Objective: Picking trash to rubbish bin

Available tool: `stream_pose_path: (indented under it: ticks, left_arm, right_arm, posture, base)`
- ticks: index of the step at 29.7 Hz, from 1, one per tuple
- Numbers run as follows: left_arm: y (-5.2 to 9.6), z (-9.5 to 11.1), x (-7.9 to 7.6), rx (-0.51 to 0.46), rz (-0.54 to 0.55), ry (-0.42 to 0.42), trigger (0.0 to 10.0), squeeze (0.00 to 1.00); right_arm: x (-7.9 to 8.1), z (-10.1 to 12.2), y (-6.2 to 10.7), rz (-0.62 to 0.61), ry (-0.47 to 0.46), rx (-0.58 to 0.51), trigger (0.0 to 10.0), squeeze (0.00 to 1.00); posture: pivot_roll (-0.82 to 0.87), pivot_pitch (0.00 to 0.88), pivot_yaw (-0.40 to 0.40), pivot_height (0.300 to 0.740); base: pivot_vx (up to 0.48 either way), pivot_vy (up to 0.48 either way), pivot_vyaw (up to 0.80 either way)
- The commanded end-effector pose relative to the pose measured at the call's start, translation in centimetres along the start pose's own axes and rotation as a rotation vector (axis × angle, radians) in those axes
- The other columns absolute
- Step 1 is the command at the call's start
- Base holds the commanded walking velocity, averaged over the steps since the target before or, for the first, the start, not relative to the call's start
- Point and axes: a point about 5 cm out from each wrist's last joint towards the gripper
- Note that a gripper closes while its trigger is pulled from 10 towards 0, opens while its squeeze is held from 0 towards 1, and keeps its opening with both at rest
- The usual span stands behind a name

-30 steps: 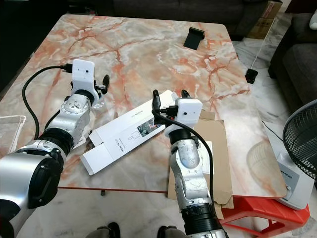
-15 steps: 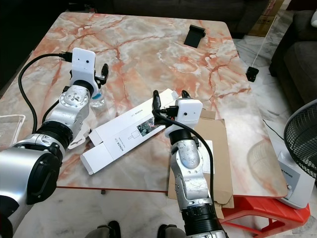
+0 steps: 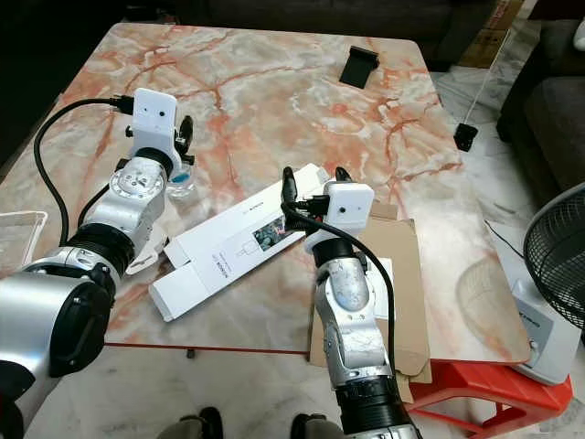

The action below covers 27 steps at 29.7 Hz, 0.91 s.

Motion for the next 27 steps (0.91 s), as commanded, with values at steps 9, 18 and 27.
stream_pose_path:
  ticks: [9, 18, 27]
  left_arm:
    - [0.3, -0.5, 1.3, -0.004, 0.032, -0.03, 0.0, 0.0]
    - [0.4, 0.9, 2.1, -0.127, 0.117, -0.025, 1.4, 0.0]
    - [1.9, 1.3, 1.5, -0.299, 0.069, 0.013, 10.0, 0.0]
  right_arm:
    - [-0.1, -0.2, -0.4, -0.007, -0.007, 0.007, 10.0, 0.0]
    - [-0.3, 0.0, -1.0, -0.021, -0.008, -0.008, 10.0, 0.0]
    - [-2.1, 1.3, -2.4, -0.078, 0.015, -0.07, 10.0, 0.0]
  posture:
    - [-0.09, 0.171, -0.036, 0.74]
    - [-0.08, 0.145, -0.025, 0.74]
    - [-0.07, 0.099, -0.007, 0.74]
  base:
    - [0.0, 0.0, 0.0]
    - [0.0, 0.0, 0.0]
    - [0.0, 0.0, 0.0]
Point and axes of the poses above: a point about 5 cm out from each wrist's last joint towards the gripper, its own y axis pointing back from the gripper into the wrist, its own z axis along the axis of the wrist's last joint, x = y × z, and after that the axes turned 4 degrees about y, right-handed
